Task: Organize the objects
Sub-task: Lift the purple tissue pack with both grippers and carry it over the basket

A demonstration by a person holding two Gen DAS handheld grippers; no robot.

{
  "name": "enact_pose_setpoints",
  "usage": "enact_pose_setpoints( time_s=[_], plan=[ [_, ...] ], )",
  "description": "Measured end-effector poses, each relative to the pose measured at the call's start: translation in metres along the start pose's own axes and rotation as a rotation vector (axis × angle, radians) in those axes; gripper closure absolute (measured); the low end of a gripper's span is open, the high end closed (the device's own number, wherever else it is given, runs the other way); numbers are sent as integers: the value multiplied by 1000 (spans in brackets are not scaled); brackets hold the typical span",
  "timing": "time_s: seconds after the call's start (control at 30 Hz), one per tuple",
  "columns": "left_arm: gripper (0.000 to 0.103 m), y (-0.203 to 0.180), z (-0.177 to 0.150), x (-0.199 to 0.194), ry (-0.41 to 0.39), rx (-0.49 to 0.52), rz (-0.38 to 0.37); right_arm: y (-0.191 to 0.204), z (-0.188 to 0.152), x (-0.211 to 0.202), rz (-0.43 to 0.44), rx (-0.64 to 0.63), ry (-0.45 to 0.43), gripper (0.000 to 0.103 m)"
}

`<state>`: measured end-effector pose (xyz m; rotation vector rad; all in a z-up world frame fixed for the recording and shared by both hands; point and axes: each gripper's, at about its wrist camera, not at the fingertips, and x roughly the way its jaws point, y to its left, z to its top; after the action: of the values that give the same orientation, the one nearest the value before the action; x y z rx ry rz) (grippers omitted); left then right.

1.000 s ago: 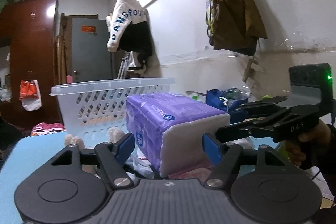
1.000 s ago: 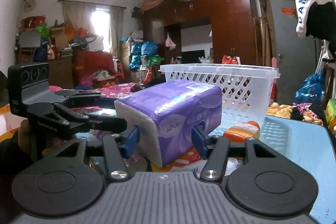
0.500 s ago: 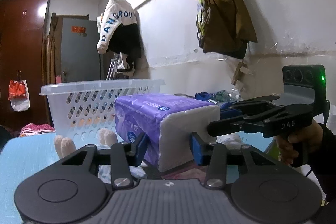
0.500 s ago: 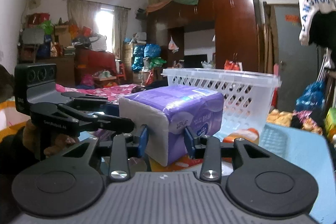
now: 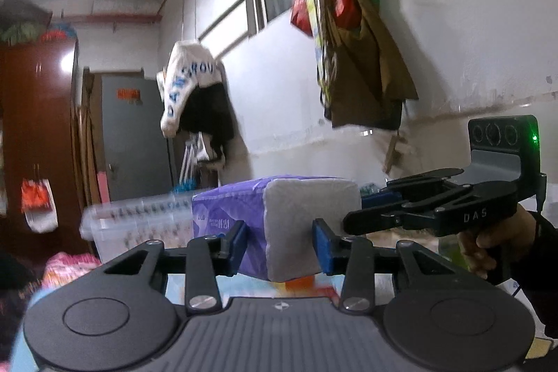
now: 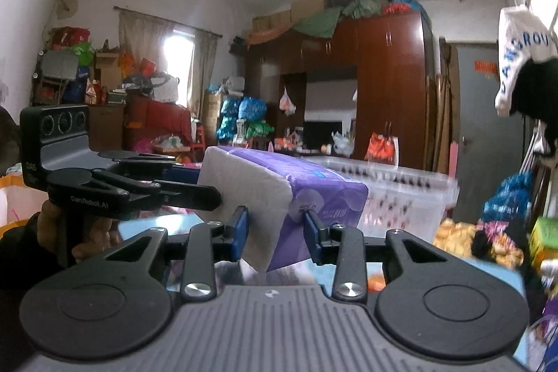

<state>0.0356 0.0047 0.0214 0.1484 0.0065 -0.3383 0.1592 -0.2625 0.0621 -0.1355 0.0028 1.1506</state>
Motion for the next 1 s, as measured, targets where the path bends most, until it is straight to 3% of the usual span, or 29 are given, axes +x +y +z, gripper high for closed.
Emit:
enact_pose_setpoints(
  time_s=[0.23, 0.5, 0.83, 1.0],
  plan=[
    [58, 16, 58, 14, -38, 22, 20, -18, 58, 18, -21, -58, -23, 65],
    [58, 58, 97, 74, 50, 2, 50, -59, 89, 82, -43, -25, 79, 65],
    [56, 118, 71, 160, 240, -111, 77, -98, 61, 163, -117, 39, 258, 64],
    [55, 127, 57, 183, 299, -126, 104, -106, 51, 177, -139, 47, 301, 64]
  ],
)
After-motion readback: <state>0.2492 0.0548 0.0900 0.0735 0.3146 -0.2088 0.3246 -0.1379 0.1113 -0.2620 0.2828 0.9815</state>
